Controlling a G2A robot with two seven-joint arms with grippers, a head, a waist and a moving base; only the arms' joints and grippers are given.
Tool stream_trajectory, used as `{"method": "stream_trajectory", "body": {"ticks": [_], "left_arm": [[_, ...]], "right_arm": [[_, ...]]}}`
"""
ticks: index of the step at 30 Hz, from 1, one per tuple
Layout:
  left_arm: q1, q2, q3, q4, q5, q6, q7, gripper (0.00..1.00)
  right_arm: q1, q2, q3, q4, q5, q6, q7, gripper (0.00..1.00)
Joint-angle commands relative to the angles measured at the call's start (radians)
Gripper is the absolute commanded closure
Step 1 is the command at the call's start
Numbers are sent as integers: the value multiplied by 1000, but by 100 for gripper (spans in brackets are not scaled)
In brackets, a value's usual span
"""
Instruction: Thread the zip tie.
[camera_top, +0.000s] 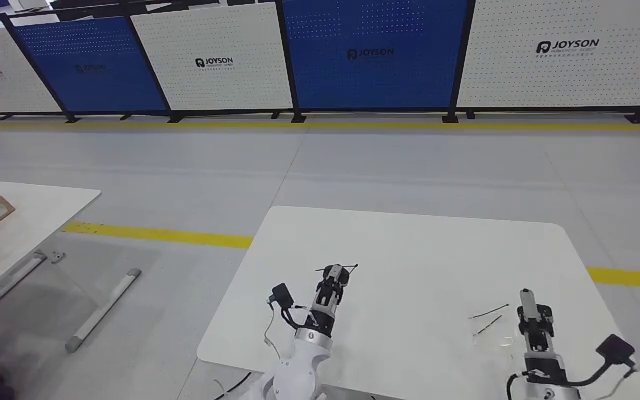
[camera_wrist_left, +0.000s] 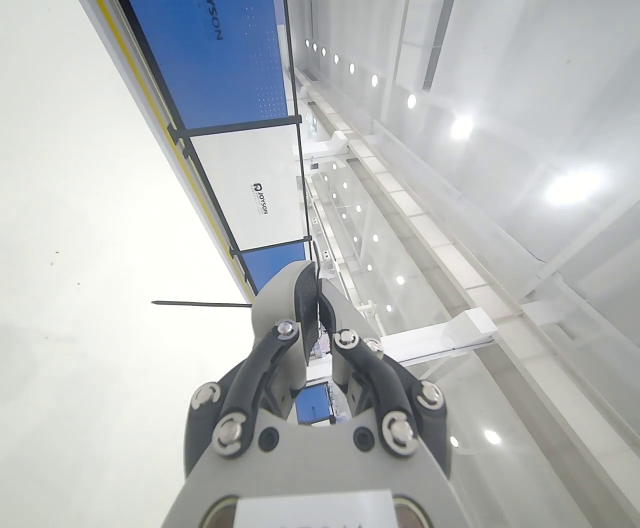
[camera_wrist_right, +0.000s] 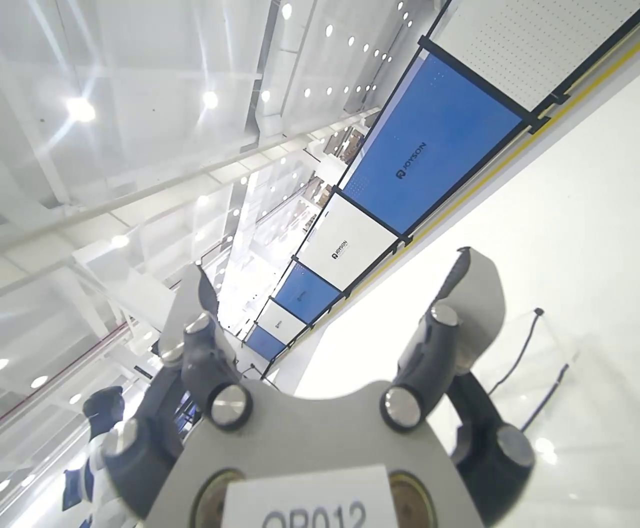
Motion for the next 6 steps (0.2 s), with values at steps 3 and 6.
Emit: {"method": "stream_trajectory", "body": {"ticks": [3, 6], "left_arm": [[0, 0, 0, 0, 0, 0, 0, 100], [0, 0, 0, 0, 0, 0, 0, 100]], "right_arm": [[0, 0, 0, 0, 0, 0, 0, 0], [0, 0, 0, 0, 0, 0, 0, 0]]}}
